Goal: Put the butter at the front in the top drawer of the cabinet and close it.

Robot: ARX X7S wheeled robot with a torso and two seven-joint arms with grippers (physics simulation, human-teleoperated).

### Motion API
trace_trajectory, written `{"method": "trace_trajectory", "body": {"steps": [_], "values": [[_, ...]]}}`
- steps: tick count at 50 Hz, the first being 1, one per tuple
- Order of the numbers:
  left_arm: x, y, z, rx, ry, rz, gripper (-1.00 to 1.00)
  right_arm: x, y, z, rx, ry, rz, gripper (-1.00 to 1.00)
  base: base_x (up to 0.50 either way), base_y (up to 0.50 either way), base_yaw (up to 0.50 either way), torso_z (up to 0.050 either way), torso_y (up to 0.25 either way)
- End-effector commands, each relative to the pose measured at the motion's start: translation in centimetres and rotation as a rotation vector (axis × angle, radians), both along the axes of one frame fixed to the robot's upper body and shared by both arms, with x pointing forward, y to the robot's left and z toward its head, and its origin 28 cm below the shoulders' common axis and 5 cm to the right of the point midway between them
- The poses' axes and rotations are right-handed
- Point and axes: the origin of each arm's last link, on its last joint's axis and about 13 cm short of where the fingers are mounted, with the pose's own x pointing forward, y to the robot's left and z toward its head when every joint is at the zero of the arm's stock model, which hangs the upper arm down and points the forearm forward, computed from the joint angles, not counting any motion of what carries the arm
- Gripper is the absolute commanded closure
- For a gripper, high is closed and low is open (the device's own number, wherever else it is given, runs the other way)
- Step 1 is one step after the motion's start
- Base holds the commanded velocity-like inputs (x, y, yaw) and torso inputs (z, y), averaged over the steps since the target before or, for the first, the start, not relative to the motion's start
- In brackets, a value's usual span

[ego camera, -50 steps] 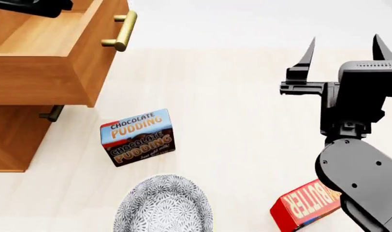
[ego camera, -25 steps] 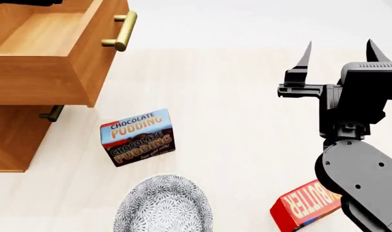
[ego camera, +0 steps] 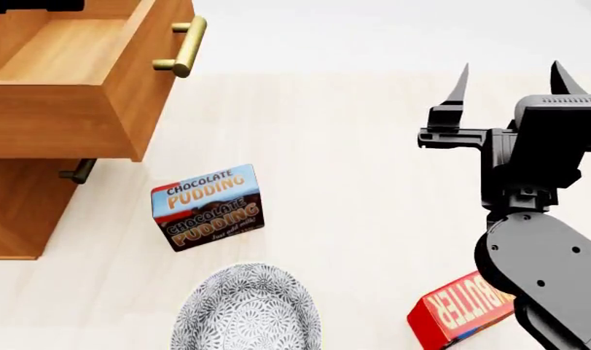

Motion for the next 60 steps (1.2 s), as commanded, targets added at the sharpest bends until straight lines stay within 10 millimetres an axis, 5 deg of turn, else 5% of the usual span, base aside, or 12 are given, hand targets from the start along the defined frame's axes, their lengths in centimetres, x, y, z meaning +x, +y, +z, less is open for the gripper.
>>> {"method": "trace_trajectory", "body": {"steps": [1, 60], "values": [[1.0, 1.0, 0.2, -0.039, 0.016, 0.030, 1.00, 0.1, 0.0, -0.1, 0.002, 0.004, 0.000, -1.00, 0.00, 0.00, 0.00, 0.000, 0.000], [3.2, 2.2, -1.8, -0.043, 0.096, 0.093, 1.00, -0.1, 0.0, -0.1, 0.009, -0.004, -0.007, -1.00, 0.00, 0.00, 0.00, 0.001, 0.002]]}}
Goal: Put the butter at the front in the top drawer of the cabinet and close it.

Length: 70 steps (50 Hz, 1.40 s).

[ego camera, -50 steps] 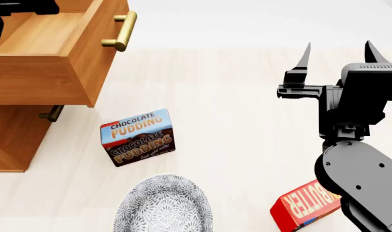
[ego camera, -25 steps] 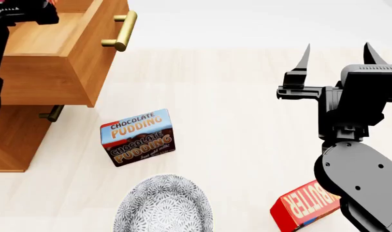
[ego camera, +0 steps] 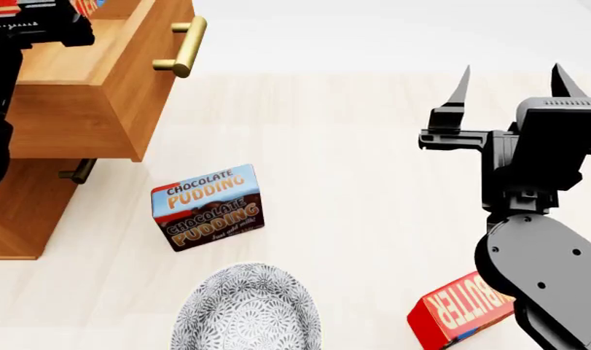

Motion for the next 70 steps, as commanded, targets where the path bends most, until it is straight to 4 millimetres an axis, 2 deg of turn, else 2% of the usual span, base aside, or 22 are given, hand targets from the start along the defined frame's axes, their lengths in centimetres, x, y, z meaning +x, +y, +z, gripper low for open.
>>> {"method": "trace_trajectory", "body": {"steps": [1, 29, 30, 53, 61, 70], "values": [[-0.3, 0.2, 0.9, -0.004, -0.055, 0.011, 1.00, 0.0, 0.0, 0.0, 0.000, -0.005, -0.006, -1.00, 0.00, 0.00, 0.00, 0.000, 0.000], [-0.1, 0.4, 0.8, 0.003, -0.050, 0.025, 1.00, 0.2, 0.0, -0.1, 0.011, -0.001, -0.002, -1.00, 0.00, 0.00, 0.00, 0.000, 0.001], [-0.2, 0.4, 0.8, 0.005, -0.050, 0.026, -1.00, 0.2, 0.0, -0.1, 0.011, -0.001, -0.002, -1.00, 0.00, 0.00, 0.00, 0.010, 0.000], [-0.7, 0.4, 0.9, 0.014, -0.063, 0.035, -1.00, 0.1, 0.1, -0.1, 0.016, -0.004, 0.006, -1.00, 0.00, 0.00, 0.00, 0.000, 0.000], [-2.7, -0.7, 2.3, 0.001, -0.124, -0.054, -1.00, 0.0, 0.0, -0.2, 0.018, -0.004, 0.003, -1.00, 0.00, 0.00, 0.00, 0.000, 0.000], [-6.5, -4.7, 2.6, 0.069, -0.215, -0.270, -1.00, -0.1, 0.0, -0.2, 0.021, -0.007, 0.002, -1.00, 0.00, 0.00, 0.00, 0.000, 0.000]]}}
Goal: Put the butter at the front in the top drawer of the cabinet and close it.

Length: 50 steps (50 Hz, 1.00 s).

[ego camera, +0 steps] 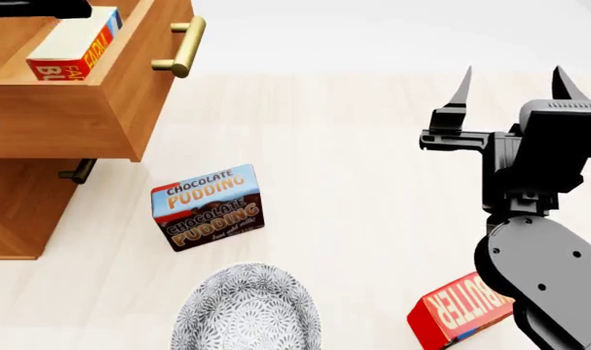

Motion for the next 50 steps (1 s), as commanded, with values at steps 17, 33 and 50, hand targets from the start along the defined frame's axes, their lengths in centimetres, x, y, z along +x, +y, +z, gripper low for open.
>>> {"method": "trace_trajectory", "body": {"steps": [17, 33, 50], "values": [[-4.0, -9.1, -1.1, 0.105, -0.090, -0.525, -1.00, -0.7, -0.4, -0.3, 0.009, -0.003, -0.016, -1.00, 0.00, 0.00, 0.00, 0.000, 0.000], [-2.8, -12.9, -4.8, 0.136, 0.029, -0.741, -1.00, -0.9, -0.5, -0.8, 0.015, 0.011, -0.027, -1.00, 0.00, 0.00, 0.00, 0.000, 0.000], [0.0, -13.8, -7.9, 0.127, 0.193, -0.759, -1.00, -0.6, -0.4, -1.1, 0.015, 0.023, -0.026, -1.00, 0.00, 0.00, 0.00, 0.000, 0.000]]}}
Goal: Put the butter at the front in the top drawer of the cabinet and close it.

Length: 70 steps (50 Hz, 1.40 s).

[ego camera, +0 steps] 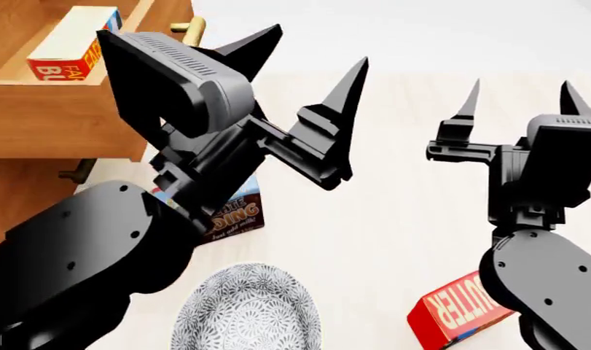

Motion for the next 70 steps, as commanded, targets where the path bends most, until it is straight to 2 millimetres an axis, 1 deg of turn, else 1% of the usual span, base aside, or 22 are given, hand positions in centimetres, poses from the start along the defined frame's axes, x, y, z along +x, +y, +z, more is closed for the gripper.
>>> {"method": "trace_trajectory", "body": {"steps": [1, 8, 19, 30, 41, 53, 70], "values": [[1.5, -0.7, -1.9, 0.023, 0.086, -0.011, -1.00, 0.2, 0.1, -0.2, 0.001, 0.008, 0.001, -1.00, 0.00, 0.00, 0.00, 0.000, 0.000], [3.7, -1.0, -2.3, 0.027, 0.134, 0.046, -1.00, 0.2, 0.1, -0.4, 0.003, 0.011, 0.001, -1.00, 0.00, 0.00, 0.00, 0.000, 0.000], [6.0, -1.4, -3.3, 0.046, 0.167, 0.089, -1.00, 0.1, -0.1, -0.6, 0.011, 0.015, -0.003, -1.00, 0.00, 0.00, 0.00, 0.000, 0.000], [8.6, -0.9, -4.4, 0.061, 0.190, 0.167, -1.00, 0.2, -0.1, -0.9, 0.013, 0.018, 0.001, -1.00, 0.00, 0.00, 0.00, 0.000, 0.000], [8.9, -0.6, -4.4, 0.057, 0.195, 0.187, -1.00, 0.3, -0.1, -1.0, 0.019, 0.021, 0.003, -1.00, 0.00, 0.00, 0.00, 0.000, 0.000], [9.3, -0.2, -4.8, 0.056, 0.221, 0.187, -1.00, 0.5, -0.1, -1.2, 0.024, 0.022, 0.007, -1.00, 0.00, 0.00, 0.00, 0.000, 0.000], [9.1, 0.5, -5.1, 0.044, 0.258, 0.171, -1.00, 0.7, -0.1, -1.2, 0.024, 0.025, 0.012, -1.00, 0.00, 0.00, 0.00, 0.000, 0.000]]}}
